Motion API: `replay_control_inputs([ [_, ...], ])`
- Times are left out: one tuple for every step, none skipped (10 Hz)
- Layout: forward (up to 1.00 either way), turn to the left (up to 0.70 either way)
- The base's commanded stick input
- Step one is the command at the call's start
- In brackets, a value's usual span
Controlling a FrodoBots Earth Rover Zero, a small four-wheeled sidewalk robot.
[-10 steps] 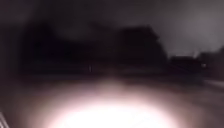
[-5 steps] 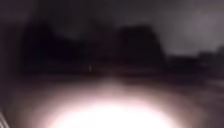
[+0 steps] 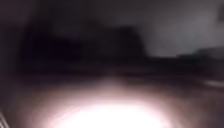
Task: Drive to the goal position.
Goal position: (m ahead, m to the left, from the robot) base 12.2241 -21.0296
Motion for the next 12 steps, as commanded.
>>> replay_control_inputs([
  [0.7,0.0],
  [0.7,0.0],
  [0.7,0.0],
  [0.7,0.0],
  [0.7,0.0],
  [0.7,0.0],
  [0.7,0.0],
  [0.7,0.0],
  [0.7,0.0],
  [0.7,0.0],
  [0.7,0.0],
  [0.7,-0.19],
])
